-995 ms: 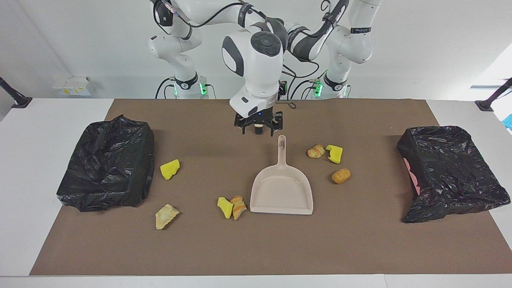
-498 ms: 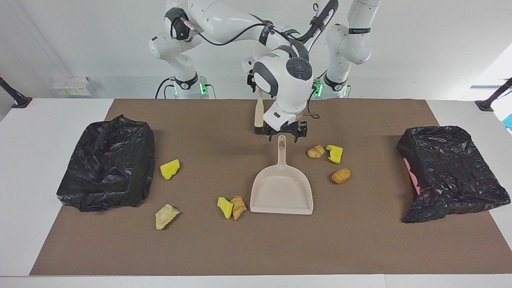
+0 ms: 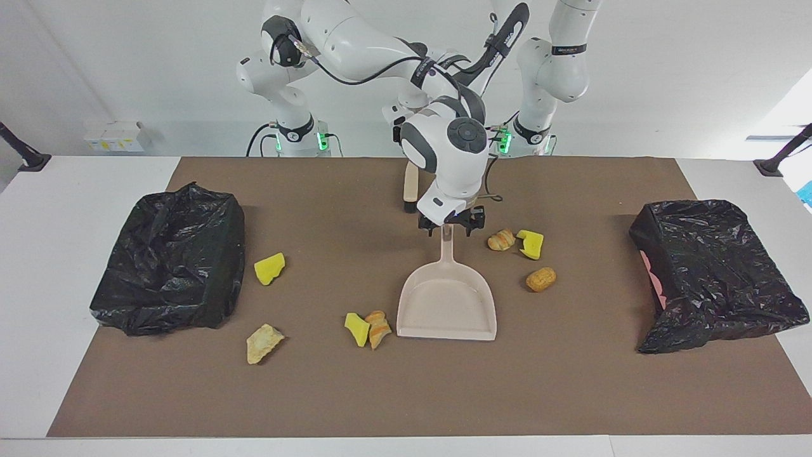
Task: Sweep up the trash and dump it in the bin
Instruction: 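Grasp the pink dustpan handle with the right gripper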
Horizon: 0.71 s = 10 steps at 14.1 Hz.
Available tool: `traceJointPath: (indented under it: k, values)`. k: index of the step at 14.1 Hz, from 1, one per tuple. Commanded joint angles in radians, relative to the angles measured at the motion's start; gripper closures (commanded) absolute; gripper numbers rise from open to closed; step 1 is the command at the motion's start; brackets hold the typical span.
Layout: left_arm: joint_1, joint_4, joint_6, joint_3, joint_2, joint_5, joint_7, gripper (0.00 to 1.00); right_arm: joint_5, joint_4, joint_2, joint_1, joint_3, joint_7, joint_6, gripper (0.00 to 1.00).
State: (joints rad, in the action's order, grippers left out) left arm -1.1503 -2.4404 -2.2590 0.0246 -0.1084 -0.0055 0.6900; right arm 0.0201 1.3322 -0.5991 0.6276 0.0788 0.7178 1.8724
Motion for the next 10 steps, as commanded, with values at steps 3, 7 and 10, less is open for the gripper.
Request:
traceJointPath:
  k: [3, 7, 10]
  values:
    - [-0.008, -0.006, -0.030, -0.011, -0.005, 0.022, 0.026, 0.70, 0.021, 0.096, 0.033, -0.008, 0.007, -0.032, 0.065, 0.18]
    - [0.020, -0.006, -0.005, -0.012, -0.019, 0.022, 0.049, 1.00, 0.023, 0.116, 0.039, -0.009, 0.009, -0.041, 0.065, 0.33]
    - [0.040, -0.011, 0.044, -0.012, -0.045, 0.022, 0.083, 1.00, 0.031, 0.120, 0.041, -0.009, 0.009, -0.041, 0.060, 0.52]
